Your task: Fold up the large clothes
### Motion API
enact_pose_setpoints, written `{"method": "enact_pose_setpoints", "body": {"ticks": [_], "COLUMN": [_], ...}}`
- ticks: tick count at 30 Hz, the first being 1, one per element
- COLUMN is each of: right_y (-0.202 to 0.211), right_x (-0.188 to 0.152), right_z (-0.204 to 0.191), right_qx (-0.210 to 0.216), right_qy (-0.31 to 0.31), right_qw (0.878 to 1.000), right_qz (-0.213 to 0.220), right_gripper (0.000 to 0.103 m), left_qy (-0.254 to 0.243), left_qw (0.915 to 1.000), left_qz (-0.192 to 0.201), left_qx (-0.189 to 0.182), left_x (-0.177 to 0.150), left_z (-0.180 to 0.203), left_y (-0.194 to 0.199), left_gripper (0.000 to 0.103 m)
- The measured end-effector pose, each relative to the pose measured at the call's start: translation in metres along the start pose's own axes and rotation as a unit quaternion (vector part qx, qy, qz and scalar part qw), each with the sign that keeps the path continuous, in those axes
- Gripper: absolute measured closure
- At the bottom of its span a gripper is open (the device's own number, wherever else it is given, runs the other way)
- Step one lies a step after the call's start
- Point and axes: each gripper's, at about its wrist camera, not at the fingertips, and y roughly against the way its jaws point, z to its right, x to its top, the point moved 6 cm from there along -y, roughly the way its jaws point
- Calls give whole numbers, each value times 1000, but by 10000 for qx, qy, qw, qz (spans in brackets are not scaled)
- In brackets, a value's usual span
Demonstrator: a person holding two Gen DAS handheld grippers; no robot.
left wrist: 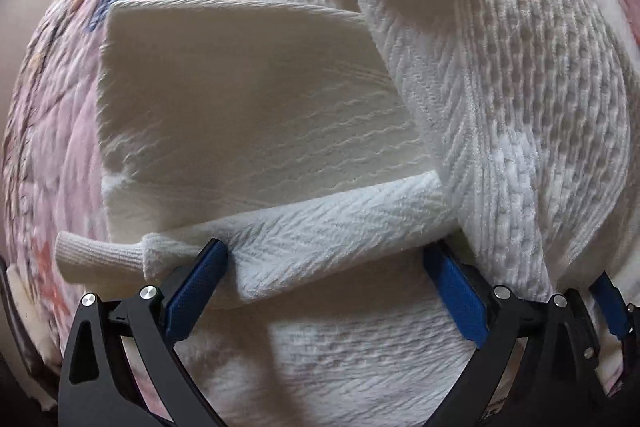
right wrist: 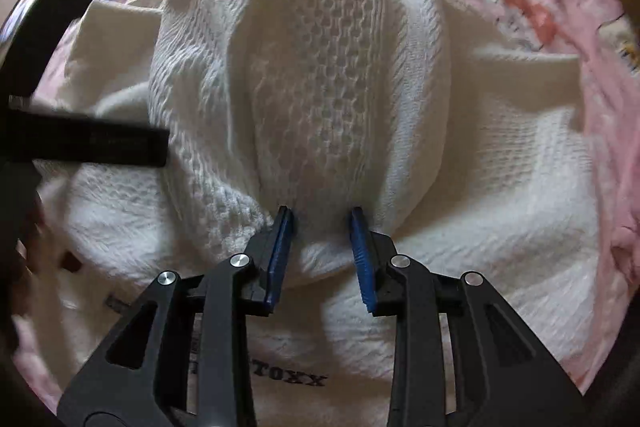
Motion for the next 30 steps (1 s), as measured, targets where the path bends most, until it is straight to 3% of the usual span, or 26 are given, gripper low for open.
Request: {"method": "enact_pose_setpoints", "body": {"ticks": [3,5,7,8,9,12,17,22,26,30], "right_y": [-4,3,25,48,62,120,162,169,187,209], "right_x": [2,12,20,24,20,7,-60,-147,-200,-241], "right_z": [-5,1,9,16,20,40,73,99,120,138], "right_qx": [-110,74,362,533,588,719,892,1278,1439,1799], "right_qy": [116,-71,-409,-699,-880,-1514,-2452,-3275,-3201,-2880], "right_qw": [9999,9998,9984,9961,9943,9844,9648,9362,9364,9404], "right_qz": [31,-194,-158,3,112,537,312,-3,67,167], "right_gripper": [73,73,72,66,49,26,21,21,21,21], "left_qy": [-323,-491,-593,-672,-716,-844,-904,-90,776,1384], "left_qw": [9994,9987,9979,9971,9965,9951,9951,9995,9964,9903], "left_qz": [65,99,185,232,226,154,32,-217,-313,-94], "left_qx": [-65,-89,-205,-285,-365,-491,-388,216,163,92], "left_x": [0,-3,-8,-15,-20,-43,-69,-96,-134,-180], "left_z": [-6,-7,-7,-11,-13,-28,-71,-143,-165,-151], "left_y": [4,15,30,41,47,67,87,87,105,139], "left_gripper": [7,8,8,8,8,8,8,8,8,8]}}
